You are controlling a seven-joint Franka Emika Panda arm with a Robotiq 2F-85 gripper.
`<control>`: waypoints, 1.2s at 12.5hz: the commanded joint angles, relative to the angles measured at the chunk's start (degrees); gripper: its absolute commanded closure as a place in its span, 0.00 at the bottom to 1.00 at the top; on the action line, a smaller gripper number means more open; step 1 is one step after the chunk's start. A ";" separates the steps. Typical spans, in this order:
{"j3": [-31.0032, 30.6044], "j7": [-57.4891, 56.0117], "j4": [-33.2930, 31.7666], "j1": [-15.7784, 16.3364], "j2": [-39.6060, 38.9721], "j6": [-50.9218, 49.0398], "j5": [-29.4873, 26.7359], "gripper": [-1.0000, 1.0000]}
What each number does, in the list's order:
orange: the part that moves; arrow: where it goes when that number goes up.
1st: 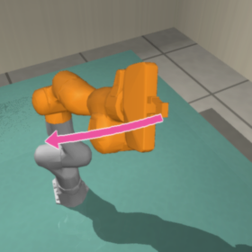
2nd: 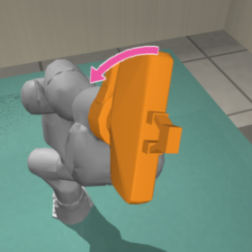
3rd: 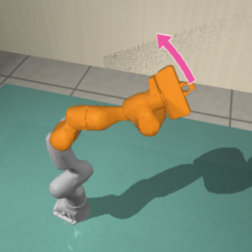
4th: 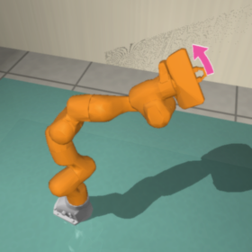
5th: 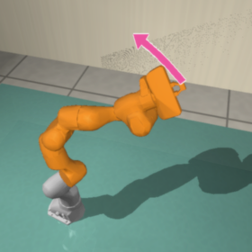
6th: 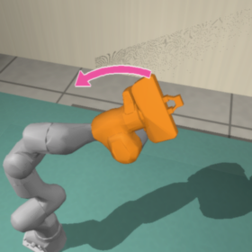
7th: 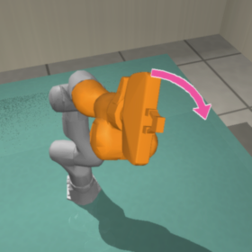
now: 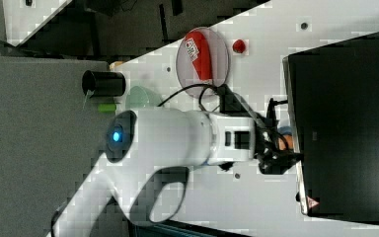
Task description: Pick banana from table and place on oven.
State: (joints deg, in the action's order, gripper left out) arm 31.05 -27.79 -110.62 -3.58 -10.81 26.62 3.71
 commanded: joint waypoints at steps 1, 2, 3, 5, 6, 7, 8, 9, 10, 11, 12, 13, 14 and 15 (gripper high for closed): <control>-8.52 -0.92 2.61 4.13 8.17 -6.94 -1.78 0.00; -11.98 1.26 2.64 5.05 10.78 -8.57 -2.91 0.00; -15.40 6.66 2.60 5.67 13.46 -9.72 -3.32 0.00; -21.78 20.63 2.46 6.06 18.54 -13.06 -3.29 0.00; -24.08 26.74 2.11 6.05 20.87 -16.32 -3.22 0.00; -25.73 31.24 1.65 6.06 23.02 -20.16 -3.22 0.00; -27.03 35.44 0.98 6.06 24.90 -23.02 -3.23 0.00; -28.06 37.79 0.57 6.07 26.30 -23.39 -3.22 0.00; -28.59 38.25 0.59 6.06 27.20 -23.20 -3.22 0.00; -28.75 38.25 0.60 6.06 27.88 -23.21 -3.22 0.00; -28.68 38.25 0.59 6.03 28.31 -23.23 -3.22 0.00; -28.41 38.26 0.60 5.99 28.43 -23.22 -3.22 0.00; -28.14 38.25 0.60 5.97 28.38 -23.22 -3.22 0.00; -28.00 38.26 0.59 5.96 28.29 -23.22 -3.22 0.00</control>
State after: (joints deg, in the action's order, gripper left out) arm 0.88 8.26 -109.78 6.44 19.18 4.29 1.38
